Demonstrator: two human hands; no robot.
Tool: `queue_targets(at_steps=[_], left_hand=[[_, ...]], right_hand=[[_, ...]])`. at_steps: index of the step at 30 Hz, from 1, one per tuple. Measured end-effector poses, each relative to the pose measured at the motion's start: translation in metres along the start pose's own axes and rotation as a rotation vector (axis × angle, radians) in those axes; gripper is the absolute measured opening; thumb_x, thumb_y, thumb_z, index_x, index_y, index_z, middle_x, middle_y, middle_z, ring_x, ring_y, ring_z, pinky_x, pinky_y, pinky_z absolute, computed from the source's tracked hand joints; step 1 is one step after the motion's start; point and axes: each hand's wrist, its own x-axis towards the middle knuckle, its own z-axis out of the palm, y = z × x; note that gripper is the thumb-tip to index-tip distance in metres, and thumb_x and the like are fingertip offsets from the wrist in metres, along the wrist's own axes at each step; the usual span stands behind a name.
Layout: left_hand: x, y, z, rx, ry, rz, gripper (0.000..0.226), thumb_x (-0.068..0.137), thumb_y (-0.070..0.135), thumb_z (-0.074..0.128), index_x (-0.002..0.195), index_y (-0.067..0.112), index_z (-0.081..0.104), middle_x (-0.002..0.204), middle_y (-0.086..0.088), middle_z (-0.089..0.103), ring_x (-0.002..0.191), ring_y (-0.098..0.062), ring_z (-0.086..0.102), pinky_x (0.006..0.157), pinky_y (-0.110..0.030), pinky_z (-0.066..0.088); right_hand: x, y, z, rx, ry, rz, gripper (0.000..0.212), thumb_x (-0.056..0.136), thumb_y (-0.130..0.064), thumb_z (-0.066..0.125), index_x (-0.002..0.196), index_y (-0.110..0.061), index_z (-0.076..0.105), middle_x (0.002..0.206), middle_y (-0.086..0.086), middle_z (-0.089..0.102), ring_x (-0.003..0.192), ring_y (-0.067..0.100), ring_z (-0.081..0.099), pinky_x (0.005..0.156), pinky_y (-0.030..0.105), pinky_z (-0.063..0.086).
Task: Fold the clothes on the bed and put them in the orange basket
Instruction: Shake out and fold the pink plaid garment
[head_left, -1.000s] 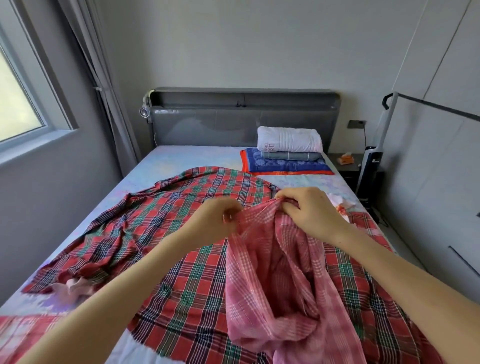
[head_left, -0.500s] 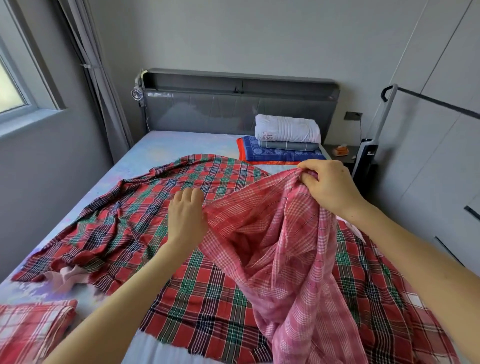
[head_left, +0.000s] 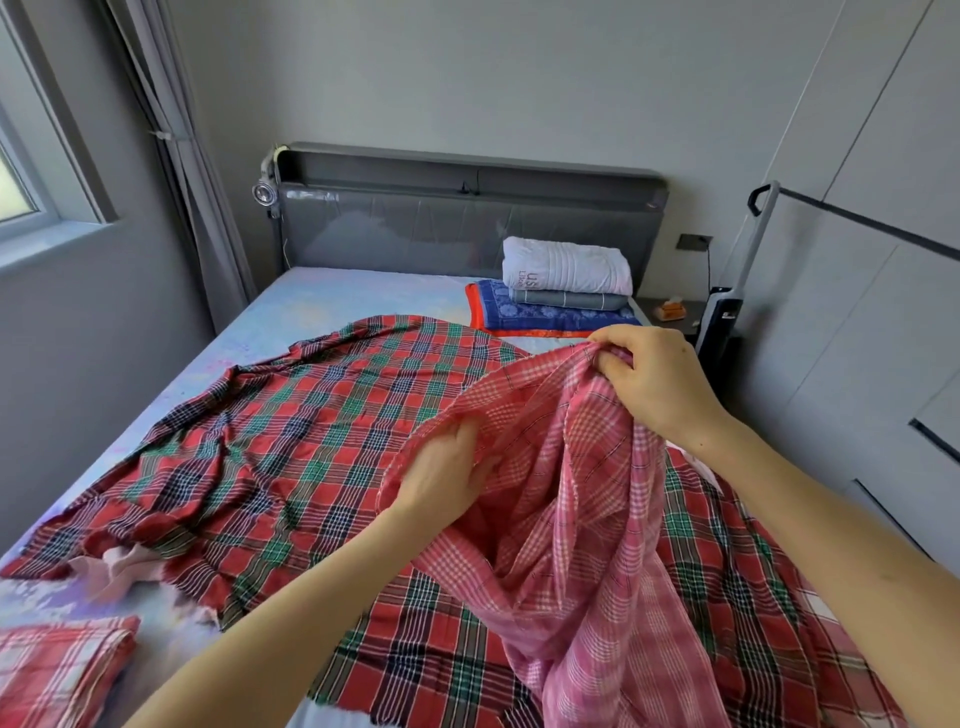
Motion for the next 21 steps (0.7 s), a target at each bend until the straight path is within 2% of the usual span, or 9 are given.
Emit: queue_targets(at_steps=[3, 7, 9, 10, 12, 13, 15, 17, 21], left_hand=[[0.004, 0.008, 0.001, 0.004, -0.094, 0.033, 0.032, 0.092, 0.023, 0.054, 0.118, 0.006, 0.055, 0.112, -0.012, 0.063, 0.103, -0.029, 0.058, 0.080, -0.024, 0.036], [0.008, 0.014, -0.001, 0.234, -0.193, 0.096, 0.033, 0.094, 0.016, 0.044, 0.126, 0.017, 0.053, 0.116, -0.006, 0.063, 0.110, -0.026, 0.057, 0.089, -0.024, 0.038], [0.005, 0.016, -0.010, 0.089, -0.212, 0.100, 0.022, 0.091, 0.009, 0.050, 0.110, 0.014, 0.059, 0.094, -0.002, 0.066, 0.094, -0.026, 0.064, 0.074, -0.024, 0.045], [0.003, 0.019, -0.018, 0.032, -0.193, 0.178, 0.020, 0.081, 0.001, 0.059, 0.098, 0.010, 0.058, 0.078, -0.002, 0.064, 0.073, -0.024, 0.066, 0.057, -0.023, 0.043], [-0.005, 0.016, -0.026, 0.036, -0.148, 0.263, 0.034, 0.062, -0.007, 0.069, 0.083, 0.010, 0.048, 0.053, 0.002, 0.051, 0.040, -0.015, 0.049, 0.034, -0.017, 0.025], [-0.007, 0.013, -0.031, -0.015, -0.196, 0.210, 0.032, 0.070, -0.007, 0.066, 0.088, 0.011, 0.046, 0.054, 0.003, 0.051, 0.040, -0.014, 0.048, 0.032, -0.017, 0.029], [-0.006, 0.004, -0.036, -0.092, -0.169, 0.021, 0.014, 0.096, 0.007, 0.045, 0.107, 0.015, 0.043, 0.074, -0.005, 0.063, 0.057, -0.023, 0.062, 0.046, -0.034, 0.054], [-0.002, -0.004, -0.038, -0.305, -0.160, -0.194, 0.009, 0.100, 0.016, 0.035, 0.108, 0.016, 0.041, 0.085, -0.012, 0.065, 0.069, -0.030, 0.067, 0.058, -0.048, 0.056], [0.005, -0.001, -0.035, -0.826, -0.163, -0.622, 0.012, 0.100, 0.020, 0.039, 0.098, 0.013, 0.049, 0.092, -0.016, 0.066, 0.076, -0.028, 0.069, 0.073, -0.045, 0.058]], right_hand=[[-0.001, 0.002, -0.002, 0.000, 0.001, 0.014, 0.027, 0.092, -0.011, 0.054, 0.117, -0.009, 0.065, 0.113, 0.007, 0.068, 0.105, 0.021, 0.061, 0.086, 0.016, 0.034], [0.003, 0.010, -0.002, 0.005, 0.010, 0.028, 0.025, 0.092, -0.010, 0.054, 0.114, -0.008, 0.067, 0.109, 0.008, 0.069, 0.102, 0.021, 0.062, 0.086, 0.019, 0.037], [0.008, 0.018, -0.001, 0.013, 0.017, 0.041, 0.024, 0.092, -0.010, 0.053, 0.111, -0.008, 0.068, 0.105, 0.008, 0.070, 0.098, 0.021, 0.063, 0.089, 0.026, 0.043], [0.012, 0.022, -0.001, 0.015, 0.024, 0.057, 0.023, 0.092, -0.010, 0.053, 0.109, -0.008, 0.069, 0.103, 0.008, 0.071, 0.096, 0.022, 0.063, 0.089, 0.031, 0.046], [0.019, 0.031, -0.002, 0.011, 0.053, 0.098, 0.023, 0.091, -0.009, 0.052, 0.106, -0.009, 0.070, 0.098, 0.009, 0.072, 0.092, 0.024, 0.064, 0.086, 0.036, 0.047], [0.022, 0.036, -0.003, 0.008, 0.074, 0.119, 0.023, 0.091, -0.008, 0.051, 0.105, -0.008, 0.070, 0.097, 0.010, 0.072, 0.092, 0.025, 0.063, 0.085, 0.036, 0.047], [0.028, 0.042, -0.004, -0.001, 0.108, 0.139, 0.024, 0.091, -0.006, 0.050, 0.105, -0.007, 0.070, 0.098, 0.011, 0.071, 0.093, 0.026, 0.063, 0.085, 0.035, 0.045], [0.030, 0.042, -0.002, -0.004, 0.123, 0.125, 0.024, 0.091, -0.006, 0.050, 0.106, -0.006, 0.069, 0.101, 0.012, 0.071, 0.096, 0.027, 0.063, 0.086, 0.034, 0.044], [0.035, 0.035, 0.008, 0.000, 0.119, 0.066, 0.025, 0.092, -0.008, 0.051, 0.110, -0.006, 0.068, 0.106, 0.012, 0.070, 0.099, 0.029, 0.062, 0.088, 0.034, 0.044]])
